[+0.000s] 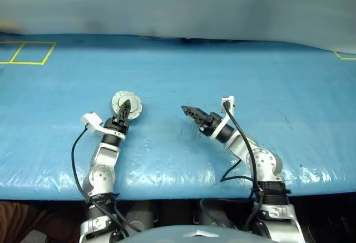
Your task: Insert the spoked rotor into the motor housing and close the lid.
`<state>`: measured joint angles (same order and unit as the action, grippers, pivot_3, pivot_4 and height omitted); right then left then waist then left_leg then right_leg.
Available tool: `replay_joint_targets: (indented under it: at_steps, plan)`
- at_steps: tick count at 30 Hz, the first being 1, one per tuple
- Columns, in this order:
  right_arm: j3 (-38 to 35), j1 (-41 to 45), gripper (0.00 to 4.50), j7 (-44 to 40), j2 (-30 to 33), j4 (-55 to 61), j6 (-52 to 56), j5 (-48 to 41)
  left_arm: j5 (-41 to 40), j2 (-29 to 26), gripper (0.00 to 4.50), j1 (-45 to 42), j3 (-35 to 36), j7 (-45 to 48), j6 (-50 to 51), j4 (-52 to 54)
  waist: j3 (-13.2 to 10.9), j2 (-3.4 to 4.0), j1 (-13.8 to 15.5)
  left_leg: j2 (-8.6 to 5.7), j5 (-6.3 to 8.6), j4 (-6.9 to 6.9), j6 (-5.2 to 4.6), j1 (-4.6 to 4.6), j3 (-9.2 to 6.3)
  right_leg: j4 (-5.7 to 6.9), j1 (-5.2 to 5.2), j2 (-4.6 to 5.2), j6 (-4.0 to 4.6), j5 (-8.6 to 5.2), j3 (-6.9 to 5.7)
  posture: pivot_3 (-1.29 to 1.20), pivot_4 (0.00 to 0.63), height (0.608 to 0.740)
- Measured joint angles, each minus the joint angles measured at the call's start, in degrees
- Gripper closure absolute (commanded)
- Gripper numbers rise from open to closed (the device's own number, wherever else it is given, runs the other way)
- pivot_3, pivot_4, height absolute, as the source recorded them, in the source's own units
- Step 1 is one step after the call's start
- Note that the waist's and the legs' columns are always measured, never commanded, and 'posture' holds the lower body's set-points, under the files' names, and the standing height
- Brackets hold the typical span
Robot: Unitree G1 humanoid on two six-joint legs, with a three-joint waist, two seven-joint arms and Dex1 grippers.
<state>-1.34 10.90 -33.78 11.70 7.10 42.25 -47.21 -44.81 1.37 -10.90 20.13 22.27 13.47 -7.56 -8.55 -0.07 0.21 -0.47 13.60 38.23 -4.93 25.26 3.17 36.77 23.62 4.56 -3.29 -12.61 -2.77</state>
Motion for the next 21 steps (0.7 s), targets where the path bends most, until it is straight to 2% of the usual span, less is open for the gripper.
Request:
replay_joint_targets:
  at_steps: [5,9,12,15,16,21]
  plan:
    - [12.08,-2.14,1.38,-7.68,7.48,2.79,-7.41,12.08,2.40,-0.55,1.87,-8.71,0.33,-0.97,-1.77,-8.30,-0.04,-0.08,0.01,-0.03,0.00,0.18,-0.08,0.00,0.07,0.00,-0.06,-0.02,-0.16,0.09,-0.10,0.00,0.150,0.740]
    - [15.07,-2.89,1.38,-9.16,7.65,2.59,-12.11,17.51,4.94,-1.77,1.87,-13.75,0.84,-1.32,-3.44,-16.17,-0.18,-0.31,-0.14,0.00,-0.04,0.29,-0.02,0.02,0.08,0.04,-0.07,-0.07,-0.21,0.12,-0.10,0.00,0.150,0.740]
    - [15.00,-2.82,1.33,-8.77,6.51,2.34,-13.46,18.79,6.94,-1.92,1.16,-15.37,1.04,-2.27,-5.26,-20.76,-0.24,-0.42,-0.10,0.00,-0.13,0.34,0.13,0.02,0.08,0.04,-0.09,-0.05,-0.24,0.14,-0.09,0.00,0.150,0.740]
    - [14.94,-2.82,1.33,-8.76,6.07,2.30,-13.65,19.45,8.55,-2.21,0.16,-17.29,1.71,-3.40,-7.36,-22.91,-0.26,-0.45,0.04,0.02,-0.14,0.40,0.15,0.00,0.07,0.04,-0.15,-0.02,-0.25,0.16,-0.10,0.00,0.150,0.740]
    - [14.94,-2.84,1.33,-8.73,5.88,2.29,-13.83,19.68,8.94,-2.58,0.04,-17.60,1.91,-3.70,-8.11,-23.33,-0.26,-0.45,-0.02,0.03,-0.14,0.42,0.15,-0.02,0.08,0.05,-0.16,-0.02,-0.23,0.17,-0.09,0.00,0.150,0.740]
    - [14.34,-2.86,1.33,-8.41,5.74,1.71,-14.20,20.17,11.22,-2.92,0.04,-16.87,3.38,-7.48,-13.63,-23.72,-0.25,-0.45,-0.09,0.07,-0.13,0.43,0.15,-0.06,0.08,0.06,-0.16,0.23,-0.18,0.21,-0.06,0.00,0.150,0.740]
